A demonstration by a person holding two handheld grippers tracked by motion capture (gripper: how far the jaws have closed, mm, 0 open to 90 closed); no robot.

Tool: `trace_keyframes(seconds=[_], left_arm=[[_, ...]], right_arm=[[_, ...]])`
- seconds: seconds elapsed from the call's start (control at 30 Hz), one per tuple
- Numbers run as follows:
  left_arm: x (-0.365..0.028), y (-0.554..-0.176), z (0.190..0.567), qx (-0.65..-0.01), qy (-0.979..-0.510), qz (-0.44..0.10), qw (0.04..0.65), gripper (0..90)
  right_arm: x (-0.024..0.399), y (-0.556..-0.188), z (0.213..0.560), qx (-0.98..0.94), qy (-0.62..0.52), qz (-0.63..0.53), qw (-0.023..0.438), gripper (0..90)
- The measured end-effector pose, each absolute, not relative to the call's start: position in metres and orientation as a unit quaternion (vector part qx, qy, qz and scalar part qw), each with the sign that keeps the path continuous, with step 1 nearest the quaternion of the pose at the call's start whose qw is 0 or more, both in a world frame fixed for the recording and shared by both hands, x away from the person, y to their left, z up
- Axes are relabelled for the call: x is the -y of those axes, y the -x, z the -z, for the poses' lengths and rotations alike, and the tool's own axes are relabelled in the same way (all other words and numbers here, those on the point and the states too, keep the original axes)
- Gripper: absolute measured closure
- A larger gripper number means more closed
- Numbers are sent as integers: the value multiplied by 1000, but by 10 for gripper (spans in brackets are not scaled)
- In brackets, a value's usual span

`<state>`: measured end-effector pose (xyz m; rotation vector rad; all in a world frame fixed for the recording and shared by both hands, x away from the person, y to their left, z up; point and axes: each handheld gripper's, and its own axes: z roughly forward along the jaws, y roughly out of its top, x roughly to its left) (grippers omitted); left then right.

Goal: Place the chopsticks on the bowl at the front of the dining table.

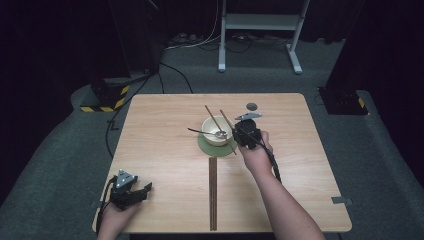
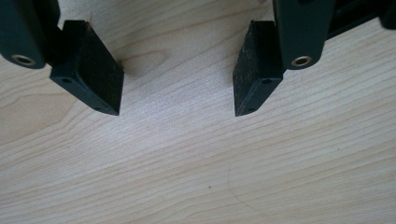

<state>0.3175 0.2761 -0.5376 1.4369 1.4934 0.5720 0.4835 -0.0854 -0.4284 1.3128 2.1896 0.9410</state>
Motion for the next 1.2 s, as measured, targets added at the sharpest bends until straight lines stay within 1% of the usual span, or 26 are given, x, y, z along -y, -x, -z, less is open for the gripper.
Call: trace_keyframes(seconds=[0.1,0.17,0.5,0.53,0.67,0.8,0.97,1.0,1.1,1.2], left_arm=[[-274,-318,538,-614,-581,-234,480,338],[-276,-317,538,-611,-588,-234,476,338],[-276,-317,538,-611,-588,-234,476,338],[-275,-318,538,-614,-582,-234,480,338],[-276,-317,538,-611,-588,-234,476,338],[-275,-318,538,-614,-582,-234,480,338],[-276,-317,538,-611,-587,-234,476,338],[-275,-318,538,-614,-582,-234,480,338],[-276,-318,538,-611,-587,-234,477,338],[-275,-318,538,-614,-582,-234,480,338]], right_arm=[[81,-490,429,-789,-472,-334,210,842],[77,-495,429,-789,-473,-332,208,842],[62,-510,430,-795,-469,-325,207,842],[61,-512,431,-795,-468,-323,210,842],[55,-518,433,-797,-468,-321,208,841],[51,-524,435,-795,-469,-320,214,841],[47,-531,436,-793,-477,-321,201,841],[47,-532,436,-795,-477,-317,201,841],[45,-534,438,-796,-477,-314,201,841],[43,-536,439,-797,-476,-315,199,841]])
